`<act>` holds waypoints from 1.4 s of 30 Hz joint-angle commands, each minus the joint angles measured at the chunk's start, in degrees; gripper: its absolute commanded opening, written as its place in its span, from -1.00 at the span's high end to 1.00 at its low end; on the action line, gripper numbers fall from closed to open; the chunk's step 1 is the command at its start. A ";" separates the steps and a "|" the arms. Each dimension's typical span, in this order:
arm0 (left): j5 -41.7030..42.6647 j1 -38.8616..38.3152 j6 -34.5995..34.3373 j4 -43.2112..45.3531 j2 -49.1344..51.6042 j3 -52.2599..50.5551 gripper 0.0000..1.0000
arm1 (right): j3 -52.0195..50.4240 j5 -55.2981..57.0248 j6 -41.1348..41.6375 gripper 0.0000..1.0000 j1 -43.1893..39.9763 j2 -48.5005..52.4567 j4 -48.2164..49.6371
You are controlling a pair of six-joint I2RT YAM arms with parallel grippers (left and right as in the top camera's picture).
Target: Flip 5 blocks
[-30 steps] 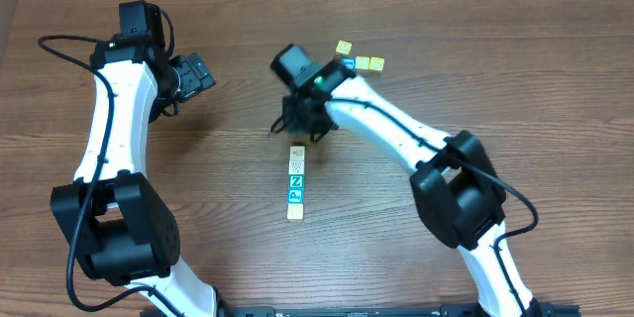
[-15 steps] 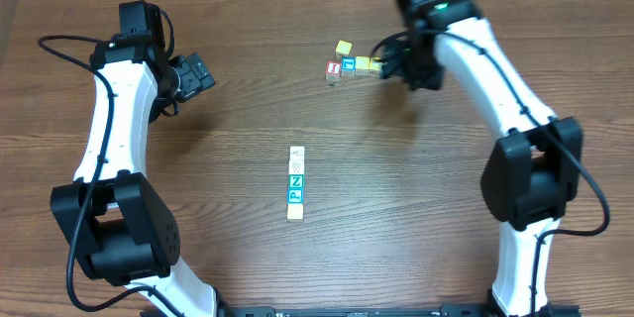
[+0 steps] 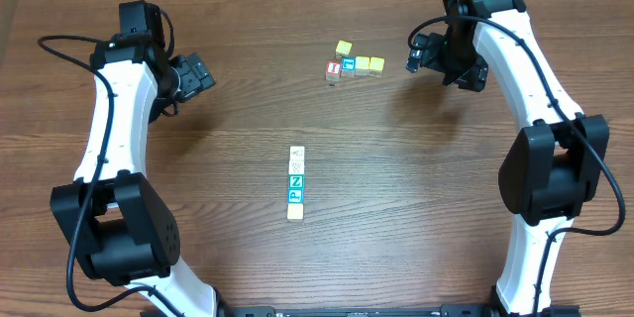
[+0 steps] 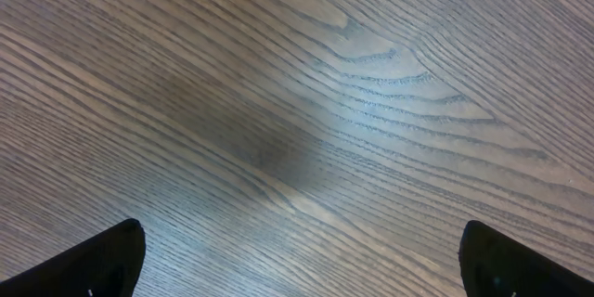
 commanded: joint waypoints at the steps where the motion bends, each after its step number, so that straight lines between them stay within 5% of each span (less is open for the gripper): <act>1: -0.94 0.11 0.02 0.13 0.74 0.31 -0.99 | 1.27 0.09 -0.20 -1.00 0.00 -2.19 0.17; 30: -0.94 0.11 0.02 0.13 0.74 0.31 -1.00 | 1.18 0.09 -0.20 -1.00 -0.07 -2.62 0.33; 42: -0.94 0.11 0.02 0.13 0.74 0.31 -1.00 | 1.18 0.09 -0.20 -1.00 0.00 -14.53 0.33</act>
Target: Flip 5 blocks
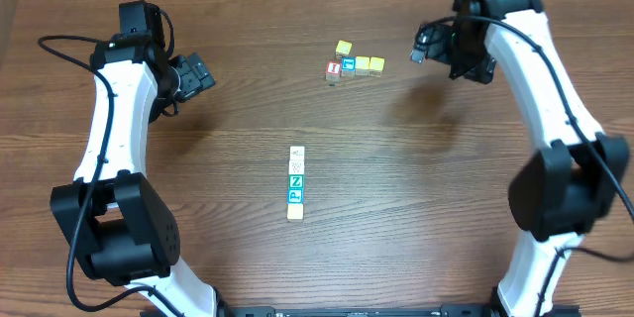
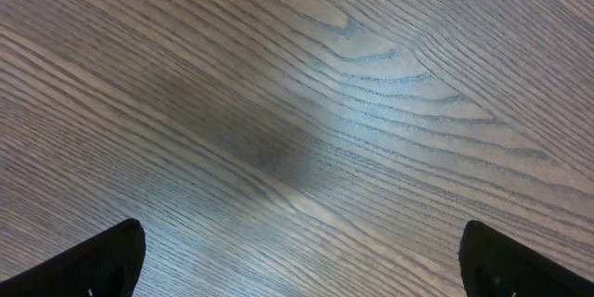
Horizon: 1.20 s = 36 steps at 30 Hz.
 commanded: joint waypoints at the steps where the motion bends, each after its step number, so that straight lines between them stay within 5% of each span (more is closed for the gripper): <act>1: -0.94 0.11 0.02 0.13 0.74 0.31 -1.00 | 1.18 0.09 -0.20 -1.00 0.00 -8.48 0.26; 14: -0.94 0.11 0.02 0.13 0.72 0.31 -1.00 | 1.18 0.28 -0.52 -1.00 0.00 -22.38 0.24; 19: -0.94 0.11 0.02 0.13 0.74 0.31 -1.00 | 1.18 11.50 -4.52 -1.00 -0.02 -27.36 0.22; 25: -0.94 0.11 0.02 0.13 0.72 0.31 -1.00 | 1.18 11.89 -4.57 -1.00 0.00 -32.72 0.07; 36: -0.94 0.11 0.02 0.13 0.74 0.31 -1.00 | 1.18 16.50 -10.40 -1.00 0.00 -42.88 8.31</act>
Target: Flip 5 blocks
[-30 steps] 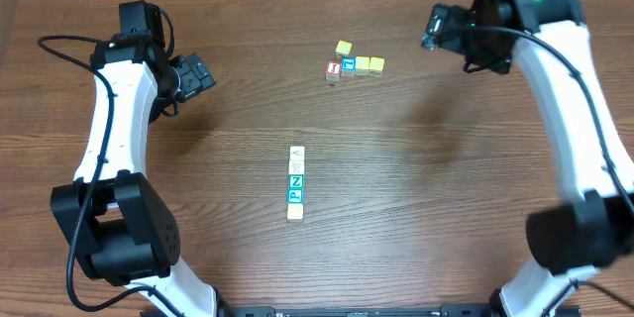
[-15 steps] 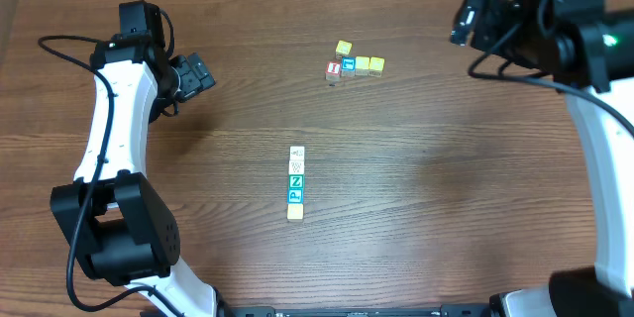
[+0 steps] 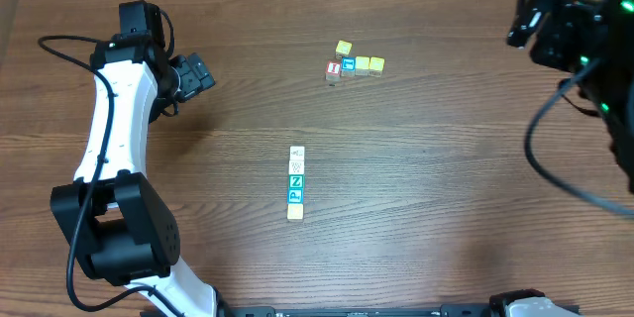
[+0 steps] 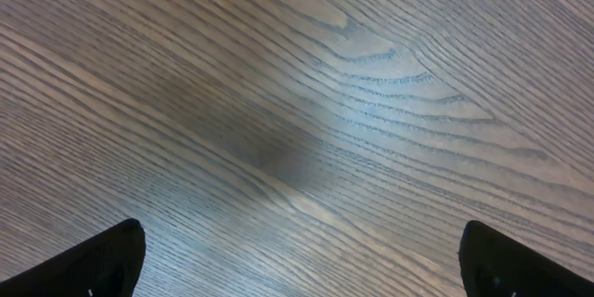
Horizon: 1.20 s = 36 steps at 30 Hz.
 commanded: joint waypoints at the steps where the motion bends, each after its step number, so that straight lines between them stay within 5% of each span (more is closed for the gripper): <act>1: -0.94 0.11 0.02 0.13 0.72 0.31 -1.00 | 1.11 1.18 -3.67 -1.00 0.00 -4.20 2.67; 16: -0.94 0.11 0.02 0.13 0.74 0.31 -0.99 | -5.66 1.44 -5.29 -1.00 -0.02 -22.49 6.88; 36: -0.94 0.11 0.02 0.13 0.74 0.31 -1.00 | -61.86 1.14 -6.32 -1.00 -0.07 -56.35 47.71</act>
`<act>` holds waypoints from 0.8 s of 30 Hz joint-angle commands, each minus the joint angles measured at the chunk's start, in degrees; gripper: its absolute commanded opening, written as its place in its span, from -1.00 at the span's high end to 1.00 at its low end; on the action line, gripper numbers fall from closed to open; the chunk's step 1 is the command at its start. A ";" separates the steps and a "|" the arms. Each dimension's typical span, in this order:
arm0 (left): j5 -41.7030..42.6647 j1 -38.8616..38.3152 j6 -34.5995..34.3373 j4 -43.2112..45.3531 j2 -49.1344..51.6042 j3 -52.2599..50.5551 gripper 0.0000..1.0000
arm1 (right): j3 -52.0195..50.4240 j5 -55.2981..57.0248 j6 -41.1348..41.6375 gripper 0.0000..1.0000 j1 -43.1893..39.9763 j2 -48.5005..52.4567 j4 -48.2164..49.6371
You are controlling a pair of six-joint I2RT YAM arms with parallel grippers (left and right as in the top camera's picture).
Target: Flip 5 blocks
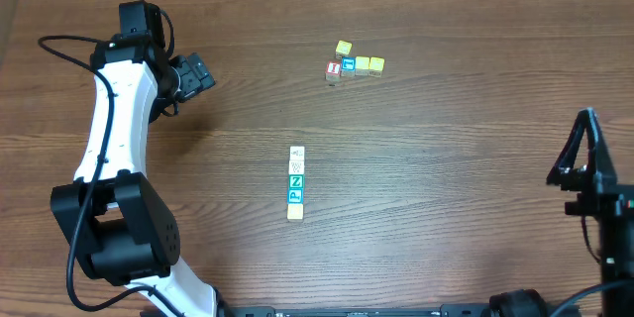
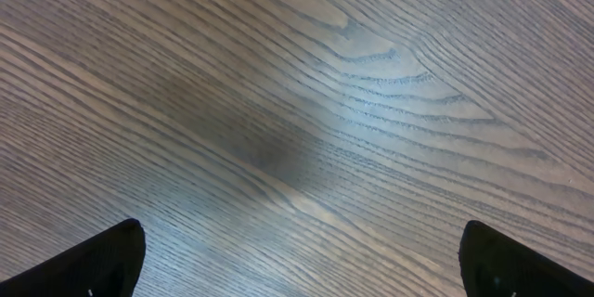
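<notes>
Several small letter blocks lie in a short column (image 1: 295, 182) at the middle of the table. A second cluster of blocks (image 1: 354, 63) sits further back: a yellow one (image 1: 343, 49), a red-lettered one (image 1: 334, 69), a blue one and two more yellow ones. My left gripper (image 1: 201, 72) hovers open at the far left, well apart from every block. In the left wrist view the left gripper (image 2: 302, 260) shows only bare wood between its fingertips (image 2: 111, 258). My right arm (image 1: 586, 173) is folded at the table's right edge; its fingers are not distinguishable.
The brown wooden table (image 1: 446, 158) fills the overhead view. A cardboard wall runs along the back edge. The left arm's black cable (image 1: 59, 59) loops beside its white links.
The right arm has moved from the upper right corner of the overhead view to the lower right edge. The left arm and all blocks are where they were.
The right gripper first stood just right of the far block cluster. It then sat slightly higher and further right, then at the upper right corner, and now is folded at the lower right edge. The left gripper stayed open and still; no block changed place.
</notes>
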 commanded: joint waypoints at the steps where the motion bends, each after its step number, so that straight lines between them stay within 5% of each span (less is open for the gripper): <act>1: -0.87 0.11 0.02 0.13 0.72 0.31 -1.00 | -7.04 -0.31 -0.24 -1.00 -0.07 -4.52 6.78; 10: -0.87 0.11 0.02 0.13 0.72 0.31 -1.00 | -23.82 -1.14 -0.24 -1.00 -0.07 -12.90 25.86; 24: -0.87 0.11 0.02 0.13 0.74 0.31 -1.00 | -43.65 -4.90 0.00 -1.00 -4.17 -21.11 39.87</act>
